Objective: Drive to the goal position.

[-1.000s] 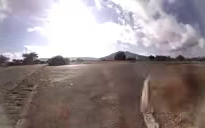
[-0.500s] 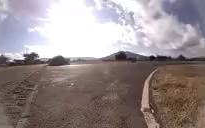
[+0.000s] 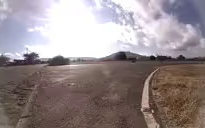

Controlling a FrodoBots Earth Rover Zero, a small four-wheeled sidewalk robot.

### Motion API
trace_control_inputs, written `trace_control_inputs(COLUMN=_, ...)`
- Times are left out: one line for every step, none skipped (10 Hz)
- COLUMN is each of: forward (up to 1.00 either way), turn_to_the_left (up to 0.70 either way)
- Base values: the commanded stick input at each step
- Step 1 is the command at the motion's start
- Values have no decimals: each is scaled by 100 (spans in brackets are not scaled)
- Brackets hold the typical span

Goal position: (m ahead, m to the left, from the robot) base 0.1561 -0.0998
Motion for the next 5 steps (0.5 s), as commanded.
trace_control_inputs(forward=-45, turn_to_the_left=0)
trace_control_inputs(forward=-45, turn_to_the_left=0)
trace_control_inputs(forward=-45, turn_to_the_left=0)
trace_control_inputs(forward=0, turn_to_the_left=0)
trace_control_inputs(forward=0, turn_to_the_left=0)
